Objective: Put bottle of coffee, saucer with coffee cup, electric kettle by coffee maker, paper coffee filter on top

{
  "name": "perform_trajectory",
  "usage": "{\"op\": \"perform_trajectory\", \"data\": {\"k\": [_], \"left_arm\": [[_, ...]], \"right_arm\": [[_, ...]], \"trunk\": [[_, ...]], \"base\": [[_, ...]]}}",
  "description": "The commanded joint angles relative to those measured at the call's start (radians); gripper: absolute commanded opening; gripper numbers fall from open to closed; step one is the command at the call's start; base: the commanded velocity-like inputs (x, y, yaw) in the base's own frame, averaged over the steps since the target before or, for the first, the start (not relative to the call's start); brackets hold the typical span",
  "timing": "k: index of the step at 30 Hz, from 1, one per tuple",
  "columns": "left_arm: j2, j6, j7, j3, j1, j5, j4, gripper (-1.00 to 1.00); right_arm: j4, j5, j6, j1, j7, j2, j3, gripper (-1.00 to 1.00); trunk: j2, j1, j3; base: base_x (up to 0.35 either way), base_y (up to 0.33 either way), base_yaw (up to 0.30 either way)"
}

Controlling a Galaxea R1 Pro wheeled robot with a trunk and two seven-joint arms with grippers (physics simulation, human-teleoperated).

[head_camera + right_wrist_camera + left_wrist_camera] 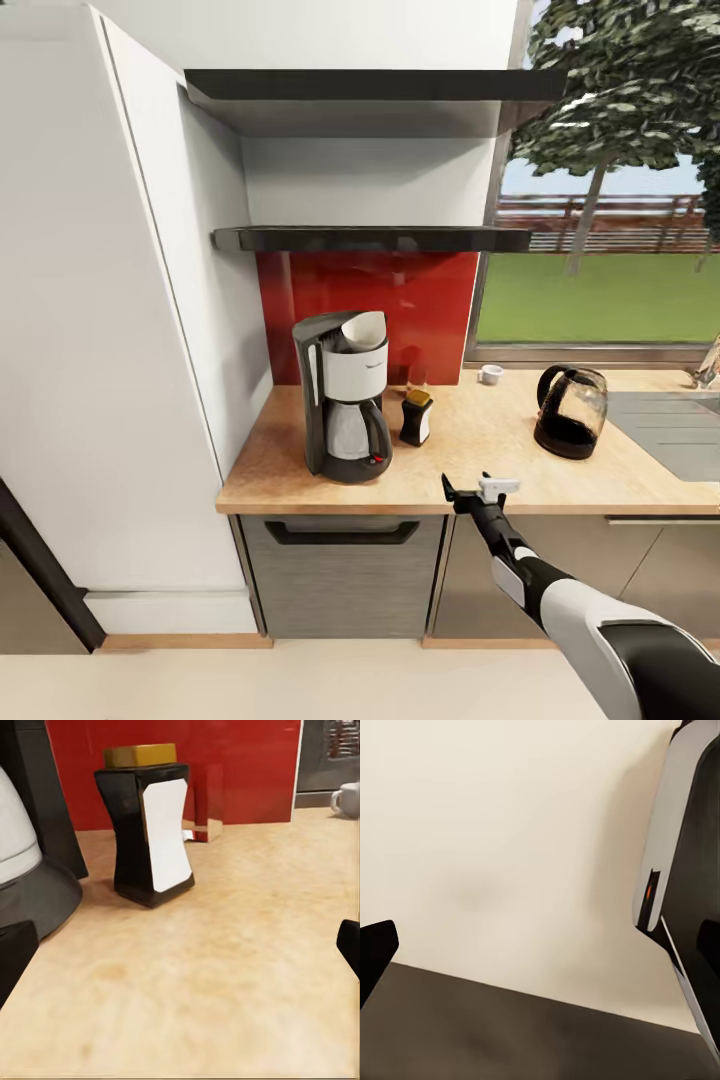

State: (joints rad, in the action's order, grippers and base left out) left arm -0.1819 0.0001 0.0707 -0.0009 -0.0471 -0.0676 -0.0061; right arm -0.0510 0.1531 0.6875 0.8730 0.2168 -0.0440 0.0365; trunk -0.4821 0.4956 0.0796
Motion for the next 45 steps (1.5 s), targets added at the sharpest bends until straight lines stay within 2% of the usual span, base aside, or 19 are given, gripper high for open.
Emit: {"op": "perform_trajectory", "data": {"k": [1, 8, 13, 20, 27, 32, 36, 37, 41, 44, 45], "left_arm": [[0.0, 0.0, 0.001, -0.001, -0.001, -0.007, 0.0, 1.0], [0.001, 0.0, 0.002, 0.002, -0.002, -0.008, -0.002, 1.0], [0.001, 0.002, 0.002, 0.002, -0.002, -0.008, -0.026, 1.0], [0.001, 0.001, 0.001, 0.001, -0.002, -0.007, -0.041, 1.0], [0.0, 0.001, 0.001, -0.003, -0.001, -0.005, -0.04, 1.0], [-0.001, 0.001, 0.001, -0.004, 0.0, -0.005, -0.04, 1.0], [-0.001, 0.001, 0.001, -0.001, 0.002, -0.005, -0.039, 1.0], [-0.001, 0.001, 0.001, 0.002, 0.005, -0.005, -0.037, 1.0], [-0.001, 0.001, 0.002, 0.002, 0.008, -0.005, -0.037, 1.0], [0.0, 0.001, 0.002, 0.003, 0.008, -0.005, -0.037, 1.0], [0.0, 0.001, 0.002, 0.003, 0.009, -0.005, -0.037, 1.0]], "right_arm": [[0.002, 0.011, 0.007, 0.0, 0.007, 0.0, 0.004, 1.0], [0.014, 0.011, 0.023, -0.011, -0.011, 0.0, 0.003, 1.0], [0.019, 0.011, 0.025, -0.018, -0.097, 0.0, 0.003, 1.0], [0.022, 0.011, 0.03, -0.036, -0.156, 0.0, 0.003, 1.0], [0.022, 0.011, 0.032, -0.147, -0.192, 0.001, 0.003, 1.0], [0.022, 0.01, 0.029, -0.2, -0.197, -0.003, 0.002, 1.0], [0.024, 0.008, 0.018, -0.255, -0.199, -0.03, 0.003, 1.0], [0.025, 0.004, -0.029, -0.325, -0.199, -0.052, 0.004, 1.0], [0.025, 0.001, -0.126, -0.374, -0.199, -0.056, 0.005, 1.0], [0.024, 0.003, -0.443, -0.392, -0.192, -0.051, 0.006, 1.0], [0.024, 0.003, -0.486, -0.393, -0.191, -0.05, 0.006, 1.0]], "trunk": [[-0.002, 0.0, 0.002], [-0.002, 0.0, 0.002], [-0.002, 0.0, 0.002], [-0.002, 0.0, 0.002], [-0.002, 0.0, 0.002], [-0.002, 0.0, 0.002], [-0.002, 0.0, 0.002], [-0.002, 0.0, 0.002], [-0.002, 0.0, 0.002], [-0.002, 0.0, 0.002], [-0.002, 0.0, 0.002]], "base": [[-0.078, 0.0, 0.0], [-0.277, 0.0, 0.0], [-0.33, 0.0, 0.0], [-0.247, 0.0, 0.0], [-0.157, 0.0, 0.0], [-0.057, 0.0, 0.0], [-0.008, 0.0, 0.0], [-0.001, 0.0, 0.0], [0.0, 0.0, 0.0], [0.0, 0.0, -0.11], [0.0, 0.0, -0.2]]}}
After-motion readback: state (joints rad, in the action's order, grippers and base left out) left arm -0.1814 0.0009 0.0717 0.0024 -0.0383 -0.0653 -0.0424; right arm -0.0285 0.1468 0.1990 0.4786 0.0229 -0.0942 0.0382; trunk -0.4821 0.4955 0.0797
